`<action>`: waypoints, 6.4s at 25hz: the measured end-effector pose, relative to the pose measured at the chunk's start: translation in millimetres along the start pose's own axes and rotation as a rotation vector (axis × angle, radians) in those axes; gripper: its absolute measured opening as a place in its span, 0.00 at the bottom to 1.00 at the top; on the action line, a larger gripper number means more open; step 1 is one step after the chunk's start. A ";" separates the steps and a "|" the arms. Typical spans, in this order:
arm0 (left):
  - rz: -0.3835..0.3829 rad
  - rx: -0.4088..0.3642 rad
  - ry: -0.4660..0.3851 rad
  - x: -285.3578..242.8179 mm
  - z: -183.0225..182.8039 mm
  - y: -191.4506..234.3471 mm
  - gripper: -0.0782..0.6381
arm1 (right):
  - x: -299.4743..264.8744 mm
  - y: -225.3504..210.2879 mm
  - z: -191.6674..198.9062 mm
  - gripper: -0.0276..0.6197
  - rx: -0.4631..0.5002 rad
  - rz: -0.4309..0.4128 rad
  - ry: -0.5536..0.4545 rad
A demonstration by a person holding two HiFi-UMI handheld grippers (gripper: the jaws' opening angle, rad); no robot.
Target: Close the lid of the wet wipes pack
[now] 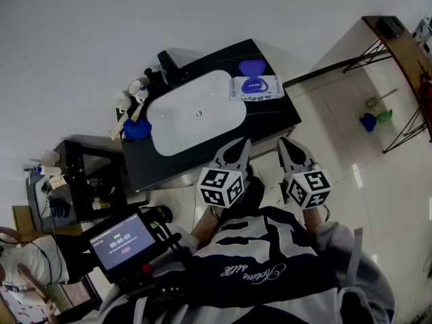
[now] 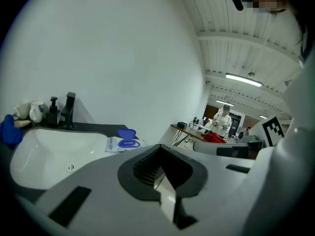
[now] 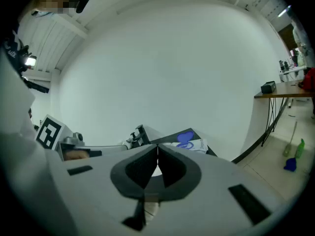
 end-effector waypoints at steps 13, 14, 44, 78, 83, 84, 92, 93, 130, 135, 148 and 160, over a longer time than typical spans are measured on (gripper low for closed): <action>0.066 0.057 0.085 -93.4 -19.2 121.1 0.11 | -129.4 -23.3 -34.7 0.04 -0.001 0.110 0.026; 0.071 0.066 0.097 -98.8 -15.8 125.6 0.11 | -133.5 -25.2 -35.2 0.04 0.001 0.119 0.035; -0.064 0.258 0.406 -216.5 82.3 190.6 0.11 | -310.9 -194.2 -35.7 0.04 0.204 0.040 0.434; -0.175 0.270 0.368 -190.8 72.3 208.5 0.11 | -295.9 -116.0 49.4 0.04 0.475 -0.302 0.738; -0.197 0.267 0.324 -179.7 62.7 215.4 0.11 | -298.1 -122.0 59.0 0.04 0.402 -0.222 0.790; -0.200 0.266 0.317 -178.7 62.4 218.0 0.11 | -300.5 -122.3 61.0 0.04 0.390 -0.213 0.792; -0.186 0.244 0.307 -175.2 66.3 223.7 0.11 | -311.7 -120.3 73.5 0.04 0.445 -0.155 0.773; -0.180 0.238 0.302 -173.4 62.6 220.2 0.11 | -307.5 -119.2 71.2 0.04 0.459 -0.141 0.758; 0.142 0.130 0.293 -64.0 65.4 64.4 0.11 | -48.6 -38.8 50.4 0.04 -0.034 0.148 0.275; 0.157 0.088 0.257 -24.2 82.6 -2.8 0.11 | 25.3 -31.7 73.7 0.04 -0.045 0.137 0.213; 0.093 0.095 0.275 107.5 151.5 -81.2 0.11 | 131.7 35.0 148.4 0.04 -0.068 0.029 0.213; 0.078 0.069 0.219 126.3 140.8 -68.6 0.11 | 121.0 68.8 149.0 0.04 -0.081 -0.032 0.164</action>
Point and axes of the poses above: the fingertips, and each gripper's own axes: x backward along the fingers, y to its left, z out of its underside, the point moved 4 cm from there along x, backward along the fingers, and after that the axes turned 5 degrees about -x, right-handed, at the moved point
